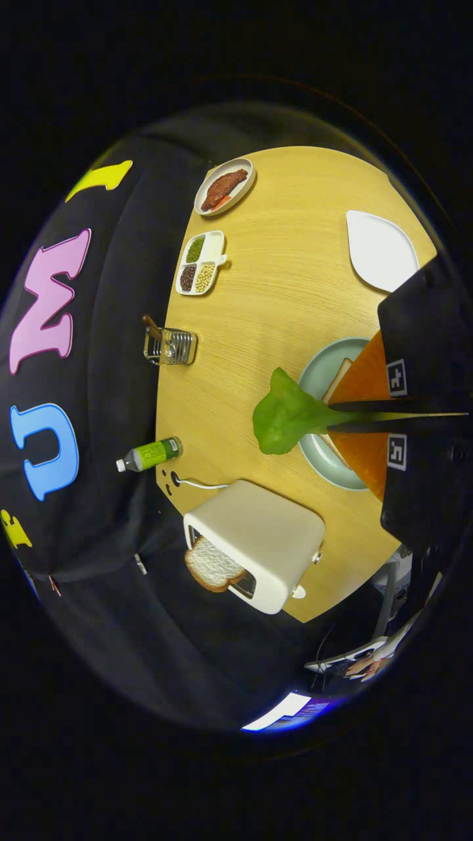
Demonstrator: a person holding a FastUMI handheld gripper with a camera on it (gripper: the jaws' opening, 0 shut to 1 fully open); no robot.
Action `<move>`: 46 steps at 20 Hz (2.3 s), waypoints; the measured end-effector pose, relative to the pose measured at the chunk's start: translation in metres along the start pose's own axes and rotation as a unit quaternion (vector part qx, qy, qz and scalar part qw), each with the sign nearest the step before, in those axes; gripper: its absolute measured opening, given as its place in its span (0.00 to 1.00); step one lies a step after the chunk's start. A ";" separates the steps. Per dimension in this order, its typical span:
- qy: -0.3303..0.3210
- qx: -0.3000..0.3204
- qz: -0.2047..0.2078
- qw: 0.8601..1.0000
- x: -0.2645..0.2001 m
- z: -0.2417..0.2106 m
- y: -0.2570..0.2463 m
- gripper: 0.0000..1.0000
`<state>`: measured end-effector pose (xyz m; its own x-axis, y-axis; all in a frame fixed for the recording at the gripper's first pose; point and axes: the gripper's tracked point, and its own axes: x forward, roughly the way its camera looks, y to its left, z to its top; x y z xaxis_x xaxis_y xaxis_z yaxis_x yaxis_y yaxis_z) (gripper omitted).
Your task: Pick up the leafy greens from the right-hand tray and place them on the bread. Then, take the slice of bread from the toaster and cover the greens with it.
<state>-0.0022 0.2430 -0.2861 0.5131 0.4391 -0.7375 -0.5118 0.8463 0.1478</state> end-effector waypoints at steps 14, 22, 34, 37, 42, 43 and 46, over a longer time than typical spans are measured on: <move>0.037 -0.006 -0.010 0.999 0.028 -0.018 0.002 0.74; -0.032 -0.052 0.005 0.998 0.009 0.028 0.039 0.99; -0.117 -0.150 0.078 0.979 0.005 0.115 0.171 0.99; -0.120 -0.158 0.083 0.977 0.021 0.120 0.194 0.99; -0.120 -0.168 0.070 0.976 0.052 0.125 0.219 0.99; -0.118 -0.172 0.063 0.976 0.060 0.126 0.220 0.99; -0.111 -0.179 0.039 0.977 0.083 0.130 0.223 0.99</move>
<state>0.0159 0.5078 -0.2286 0.5791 0.5863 -0.5665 -0.7433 0.6651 -0.0714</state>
